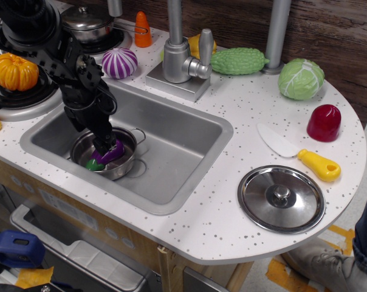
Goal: Put eggplant in pot or pan
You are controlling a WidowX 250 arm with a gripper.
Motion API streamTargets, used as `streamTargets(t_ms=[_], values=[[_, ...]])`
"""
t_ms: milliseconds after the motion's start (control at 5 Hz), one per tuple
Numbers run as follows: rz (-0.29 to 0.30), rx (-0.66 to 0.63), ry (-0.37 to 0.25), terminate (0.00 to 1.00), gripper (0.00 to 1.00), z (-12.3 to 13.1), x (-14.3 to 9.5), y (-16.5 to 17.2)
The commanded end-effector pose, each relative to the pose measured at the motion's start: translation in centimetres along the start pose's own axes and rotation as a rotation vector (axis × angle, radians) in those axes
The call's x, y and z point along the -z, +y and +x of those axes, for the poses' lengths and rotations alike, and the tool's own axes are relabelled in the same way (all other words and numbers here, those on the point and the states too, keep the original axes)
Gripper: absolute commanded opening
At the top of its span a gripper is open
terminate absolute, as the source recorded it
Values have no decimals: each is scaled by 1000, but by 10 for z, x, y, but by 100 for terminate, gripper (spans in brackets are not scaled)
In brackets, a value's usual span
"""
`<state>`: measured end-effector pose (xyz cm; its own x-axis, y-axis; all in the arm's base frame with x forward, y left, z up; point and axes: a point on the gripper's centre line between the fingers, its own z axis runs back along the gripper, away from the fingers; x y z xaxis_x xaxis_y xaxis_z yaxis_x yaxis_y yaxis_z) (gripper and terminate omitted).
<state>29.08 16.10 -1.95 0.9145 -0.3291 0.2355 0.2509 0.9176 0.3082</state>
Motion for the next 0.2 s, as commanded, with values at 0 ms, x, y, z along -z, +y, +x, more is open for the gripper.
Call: streamTargets(t_ms=[0], values=[[37,4,-35,100,100,9,-12,10]])
